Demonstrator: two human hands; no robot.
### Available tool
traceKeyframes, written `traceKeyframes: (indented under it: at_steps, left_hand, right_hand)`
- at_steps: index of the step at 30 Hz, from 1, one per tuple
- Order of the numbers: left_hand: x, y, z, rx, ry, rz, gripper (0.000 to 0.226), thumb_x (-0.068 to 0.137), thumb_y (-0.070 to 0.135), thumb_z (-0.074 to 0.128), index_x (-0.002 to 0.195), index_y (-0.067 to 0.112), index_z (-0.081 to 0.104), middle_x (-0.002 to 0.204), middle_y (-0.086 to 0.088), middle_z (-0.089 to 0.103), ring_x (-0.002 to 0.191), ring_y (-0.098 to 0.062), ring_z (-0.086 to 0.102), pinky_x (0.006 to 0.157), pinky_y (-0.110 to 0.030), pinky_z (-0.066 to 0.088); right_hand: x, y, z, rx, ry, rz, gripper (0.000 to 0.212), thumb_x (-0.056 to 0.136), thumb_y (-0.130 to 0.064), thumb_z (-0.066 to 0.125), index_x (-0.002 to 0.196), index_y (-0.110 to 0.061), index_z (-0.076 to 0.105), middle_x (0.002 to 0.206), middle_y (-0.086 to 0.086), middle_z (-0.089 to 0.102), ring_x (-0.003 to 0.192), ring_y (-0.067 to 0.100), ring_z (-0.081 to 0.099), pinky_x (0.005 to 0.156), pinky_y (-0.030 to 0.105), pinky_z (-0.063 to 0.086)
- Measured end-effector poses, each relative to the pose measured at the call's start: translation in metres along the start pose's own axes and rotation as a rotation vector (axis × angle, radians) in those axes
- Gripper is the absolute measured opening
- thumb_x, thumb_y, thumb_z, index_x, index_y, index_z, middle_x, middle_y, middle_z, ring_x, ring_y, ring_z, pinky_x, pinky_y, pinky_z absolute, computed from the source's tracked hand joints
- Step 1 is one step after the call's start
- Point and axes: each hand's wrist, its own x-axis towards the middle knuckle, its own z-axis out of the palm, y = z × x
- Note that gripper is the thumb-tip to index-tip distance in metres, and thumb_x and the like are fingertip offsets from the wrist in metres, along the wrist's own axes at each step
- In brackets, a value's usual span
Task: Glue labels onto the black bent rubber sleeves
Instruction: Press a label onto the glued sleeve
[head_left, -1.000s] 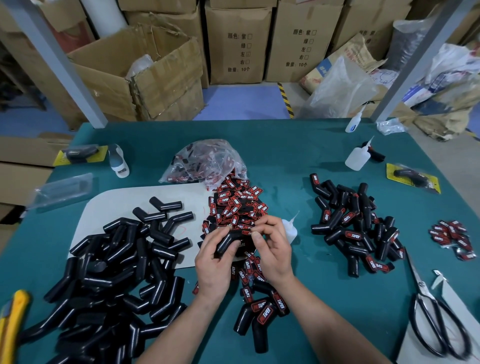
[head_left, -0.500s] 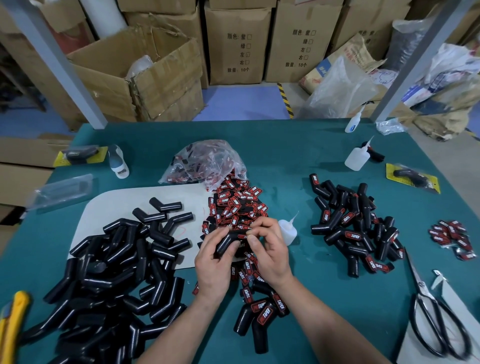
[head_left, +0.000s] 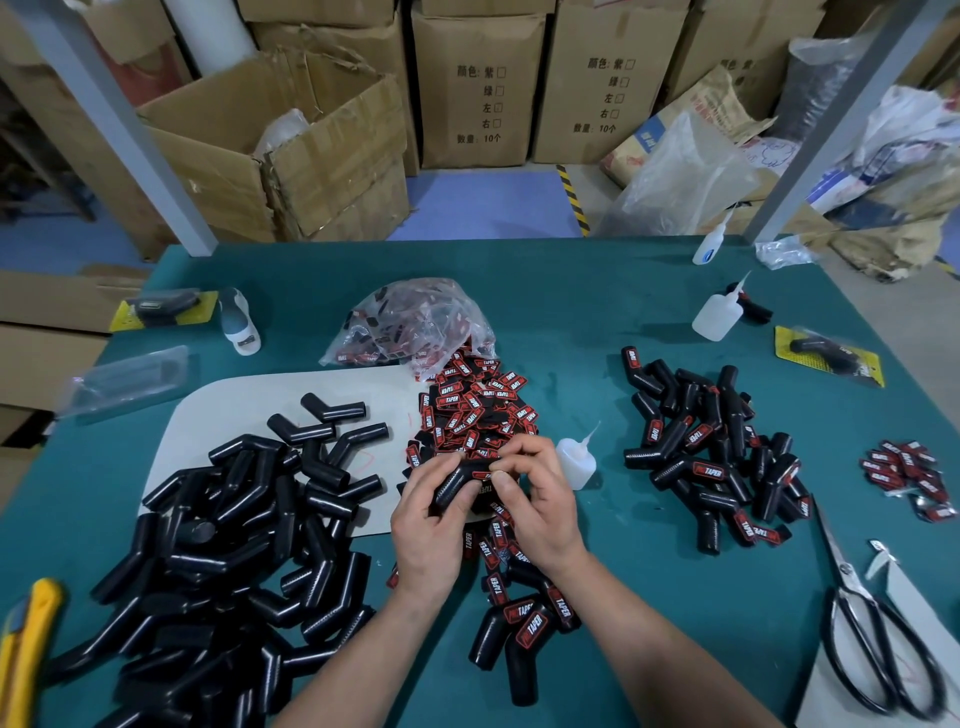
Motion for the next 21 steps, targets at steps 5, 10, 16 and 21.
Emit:
traceKeyframes:
  at_steps: [5,10,16,21]
  left_hand:
    - [-0.0004,0.0003,-0.0006,-0.016,-0.002,0.012,0.038,0.085,0.032,0.077,0.117,0.051,0.071,0.119,0.018,0.069,0.116,-0.008,0.066,0.101,-0.016,0.047]
    - [-0.0003,-0.0022,-0.0005,-0.007,-0.004,0.012,0.042,0.085,0.024,0.077,0.118,0.050,0.071,0.120,0.018,0.069,0.117,-0.009,0.065,0.101,-0.016,0.047]
    - [-0.0003,-0.0030,-0.0007,0.000,-0.002,0.016,0.039,0.086,0.028,0.077,0.118,0.051,0.071,0.120,0.018,0.069,0.118,-0.010,0.065,0.101,-0.016,0.047]
    - [-0.0006,-0.0009,-0.0015,-0.003,-0.001,0.020,0.035,0.086,0.036,0.078,0.119,0.048,0.071,0.120,0.017,0.069,0.117,-0.010,0.065,0.101,-0.016,0.047]
  right_hand:
    - [-0.0004,0.0010,0.0003,-0.009,-0.001,-0.011,0.010,0.096,-0.021,0.061,0.097,-0.014,0.068,0.112,-0.003,0.054,0.106,0.027,0.057,0.095,0.034,0.045]
    - [-0.0002,0.0017,0.0005,-0.017,0.006,-0.011,0.010,0.097,-0.023,0.061,0.098,-0.016,0.068,0.113,-0.003,0.054,0.106,0.026,0.058,0.095,0.034,0.046]
    - [0.0007,0.0019,0.0009,-0.016,0.007,-0.016,0.008,0.098,-0.024,0.061,0.101,-0.020,0.068,0.113,-0.003,0.054,0.106,0.025,0.058,0.095,0.034,0.046]
    - [0.0002,0.0015,0.0016,-0.014,0.016,-0.015,0.010,0.098,-0.027,0.061,0.101,-0.020,0.068,0.113,-0.004,0.054,0.105,0.025,0.058,0.094,0.034,0.047]
